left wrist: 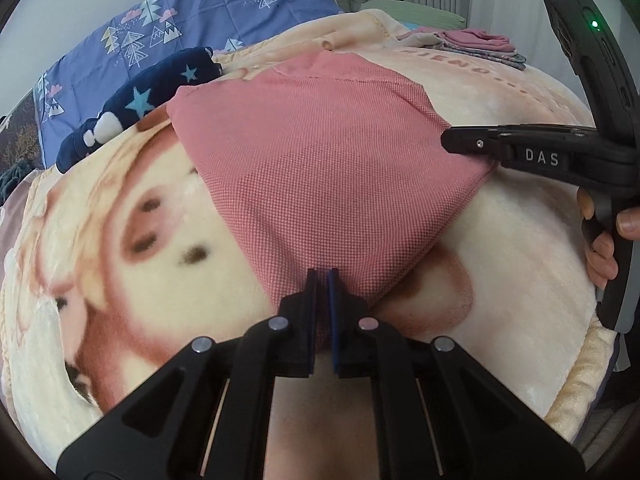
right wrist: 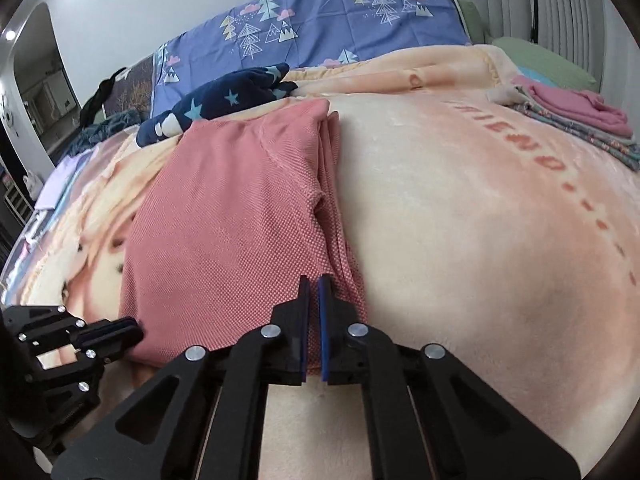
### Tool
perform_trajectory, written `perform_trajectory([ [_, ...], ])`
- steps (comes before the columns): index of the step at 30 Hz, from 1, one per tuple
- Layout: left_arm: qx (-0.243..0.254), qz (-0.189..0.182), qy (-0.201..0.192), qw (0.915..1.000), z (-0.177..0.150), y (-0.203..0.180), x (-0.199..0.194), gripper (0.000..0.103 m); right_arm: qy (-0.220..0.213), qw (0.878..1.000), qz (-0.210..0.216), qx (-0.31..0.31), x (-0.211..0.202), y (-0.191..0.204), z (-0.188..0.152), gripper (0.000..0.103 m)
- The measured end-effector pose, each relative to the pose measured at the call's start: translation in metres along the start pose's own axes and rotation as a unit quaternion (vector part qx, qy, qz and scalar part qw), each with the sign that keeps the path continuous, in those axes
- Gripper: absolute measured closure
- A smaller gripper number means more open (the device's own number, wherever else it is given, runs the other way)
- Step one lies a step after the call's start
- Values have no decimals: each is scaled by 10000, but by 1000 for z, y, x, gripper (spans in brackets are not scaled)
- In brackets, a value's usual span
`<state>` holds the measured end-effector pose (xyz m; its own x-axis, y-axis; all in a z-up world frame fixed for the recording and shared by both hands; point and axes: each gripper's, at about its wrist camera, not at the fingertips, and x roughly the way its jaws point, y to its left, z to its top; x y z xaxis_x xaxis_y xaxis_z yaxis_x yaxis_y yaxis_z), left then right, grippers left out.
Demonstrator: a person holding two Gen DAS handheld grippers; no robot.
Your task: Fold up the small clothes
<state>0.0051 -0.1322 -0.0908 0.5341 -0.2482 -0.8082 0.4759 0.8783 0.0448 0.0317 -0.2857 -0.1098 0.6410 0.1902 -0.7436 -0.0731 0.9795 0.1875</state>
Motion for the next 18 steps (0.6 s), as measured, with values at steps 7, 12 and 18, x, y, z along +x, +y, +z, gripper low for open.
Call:
perform_trajectory([
  [7,-111,-121,-20,9999,6,4,-10,88,-15,10000,3,-29,-3,3,-2,100],
  [12,-181,181,-458,9986,34,24,-24,65,-180,9996,-175,-152,-18,7,3,97],
  [18,-647,377,-400,9964,58,53,10,63,-570,9975,35,-426,-24,17,28,97],
])
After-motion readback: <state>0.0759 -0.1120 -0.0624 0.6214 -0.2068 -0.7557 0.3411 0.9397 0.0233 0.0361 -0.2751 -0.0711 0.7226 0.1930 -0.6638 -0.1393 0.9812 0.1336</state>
